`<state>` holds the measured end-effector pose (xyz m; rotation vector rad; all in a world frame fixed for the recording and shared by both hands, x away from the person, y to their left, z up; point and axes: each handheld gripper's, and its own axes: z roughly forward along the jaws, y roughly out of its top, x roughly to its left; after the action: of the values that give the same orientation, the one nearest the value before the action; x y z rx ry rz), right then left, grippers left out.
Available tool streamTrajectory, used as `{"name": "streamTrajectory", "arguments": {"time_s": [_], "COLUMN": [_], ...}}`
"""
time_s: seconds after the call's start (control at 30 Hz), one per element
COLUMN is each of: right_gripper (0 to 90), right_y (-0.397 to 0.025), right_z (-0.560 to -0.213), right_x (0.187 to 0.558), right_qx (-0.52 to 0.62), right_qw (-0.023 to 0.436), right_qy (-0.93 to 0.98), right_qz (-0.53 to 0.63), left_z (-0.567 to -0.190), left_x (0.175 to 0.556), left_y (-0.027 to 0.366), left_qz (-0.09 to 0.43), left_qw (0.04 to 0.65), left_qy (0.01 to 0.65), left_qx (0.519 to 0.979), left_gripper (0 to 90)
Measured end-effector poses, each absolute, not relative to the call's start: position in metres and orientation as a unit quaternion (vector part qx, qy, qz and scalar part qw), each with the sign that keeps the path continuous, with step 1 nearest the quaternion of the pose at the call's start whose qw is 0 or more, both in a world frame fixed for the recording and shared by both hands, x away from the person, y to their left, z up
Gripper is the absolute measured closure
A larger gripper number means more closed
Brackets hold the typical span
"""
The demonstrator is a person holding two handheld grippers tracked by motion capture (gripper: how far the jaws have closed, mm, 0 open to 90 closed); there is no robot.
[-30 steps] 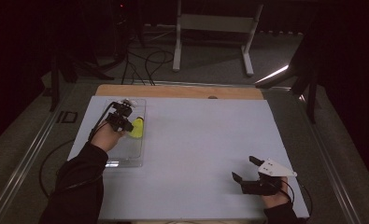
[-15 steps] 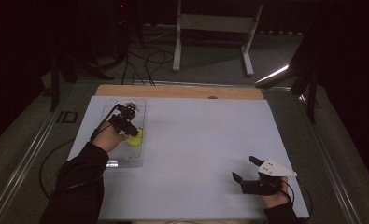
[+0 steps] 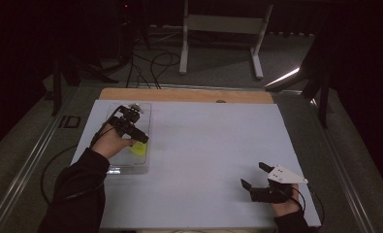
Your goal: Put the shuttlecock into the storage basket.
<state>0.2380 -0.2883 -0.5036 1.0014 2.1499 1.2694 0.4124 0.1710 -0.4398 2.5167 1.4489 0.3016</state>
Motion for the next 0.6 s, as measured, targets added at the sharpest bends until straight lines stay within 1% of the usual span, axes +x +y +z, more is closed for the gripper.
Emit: {"name": "streamTrajectory", "arguments": {"time_s": [0.33,0.5,0.6], "right_gripper": [9.6,9.6,9.6], "right_y": [-0.288,-0.288,-0.288], "right_z": [-0.504,-0.504,-0.504], "right_x": [0.238,0.238,0.238], "right_qx": [0.364,0.364,0.364], "right_qw": [0.223,0.224,0.223], "right_qy": [0.780,0.780,0.780], "right_qz": [0.457,0.457,0.457], "left_z": [-0.427,-0.417,-0.414], "left_x": [0.410,0.407,0.406], "left_y": [0.174,0.178,0.177], "left_qz": [0.111,0.094,0.092], "left_qw": [0.123,0.160,0.169], "left_qy": [0.495,0.489,0.485], "left_qx": [0.853,0.852,0.853], "left_gripper": [0.0,0.0,0.0]}}
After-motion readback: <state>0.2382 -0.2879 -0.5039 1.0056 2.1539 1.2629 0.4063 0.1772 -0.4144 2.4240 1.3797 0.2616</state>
